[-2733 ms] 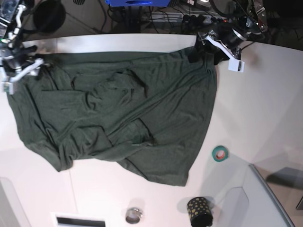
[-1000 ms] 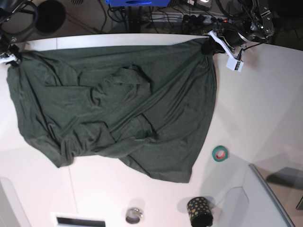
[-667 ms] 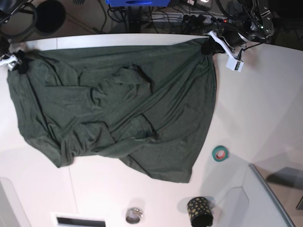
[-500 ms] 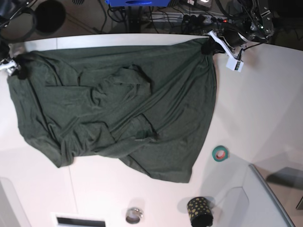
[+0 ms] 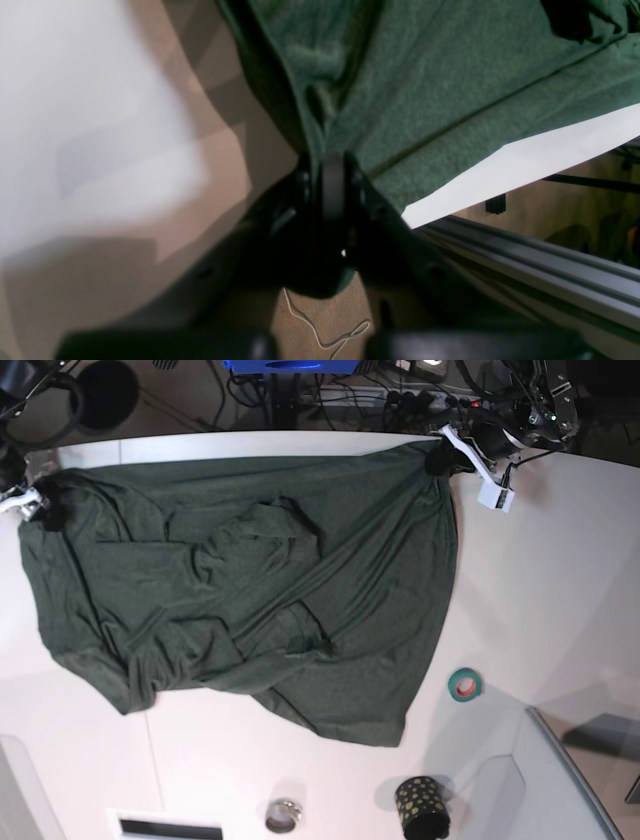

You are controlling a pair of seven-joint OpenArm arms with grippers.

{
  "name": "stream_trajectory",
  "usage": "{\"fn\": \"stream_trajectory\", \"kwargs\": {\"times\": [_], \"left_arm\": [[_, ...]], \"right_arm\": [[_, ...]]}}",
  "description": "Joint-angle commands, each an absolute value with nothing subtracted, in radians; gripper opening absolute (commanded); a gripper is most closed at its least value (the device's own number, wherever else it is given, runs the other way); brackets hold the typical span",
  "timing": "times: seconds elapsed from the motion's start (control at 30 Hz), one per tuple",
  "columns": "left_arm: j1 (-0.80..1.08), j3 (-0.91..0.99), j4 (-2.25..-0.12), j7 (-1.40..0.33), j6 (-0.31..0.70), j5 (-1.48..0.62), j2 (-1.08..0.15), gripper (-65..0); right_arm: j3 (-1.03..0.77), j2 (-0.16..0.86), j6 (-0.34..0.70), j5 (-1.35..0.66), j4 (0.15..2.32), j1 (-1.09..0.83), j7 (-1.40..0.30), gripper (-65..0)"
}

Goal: Layout the t-shirt on the table in an organized manner, then fold the t-shirt properly
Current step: 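Lift the shirt by both corners and shake it above the table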

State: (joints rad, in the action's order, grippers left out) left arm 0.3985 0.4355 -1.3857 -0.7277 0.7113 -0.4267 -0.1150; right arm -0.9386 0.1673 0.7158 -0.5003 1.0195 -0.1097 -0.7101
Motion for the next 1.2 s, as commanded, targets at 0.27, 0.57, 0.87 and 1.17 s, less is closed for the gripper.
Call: {"fn": "stream_trajectory", "kwargs": {"times": [0.27, 0.57, 0.87, 1.17], "left_arm": [[0.406, 0.437, -1.402, -0.753, 0.698, -0.398, -0.124, -65.0], [0.367, 0.446, -1.557, -0.837, 0.698, -0.406, -0.157, -65.0], [0.269, 0.604, -1.718, -1.000, 0.698, -0.406, -0.159, -65.0], [0.311, 0.599, -1.716, -1.000, 0.698, -0.404, -0.153, -65.0]], "right_arm": [[-0.934, 0.173, 0.698, -0.443, 1.018, -0.119, -0.791, -63.3], [-0.934, 0.194, 0.698, -0.443, 1.303, -0.053, -1.041, -64.4], [-0.938, 0.191, 0.698, -0.443, 1.629, -0.019, -1.233, -64.4], [-0.938, 0.179, 0.698, -0.443, 1.678, -0.044, -1.273, -64.4]]}}
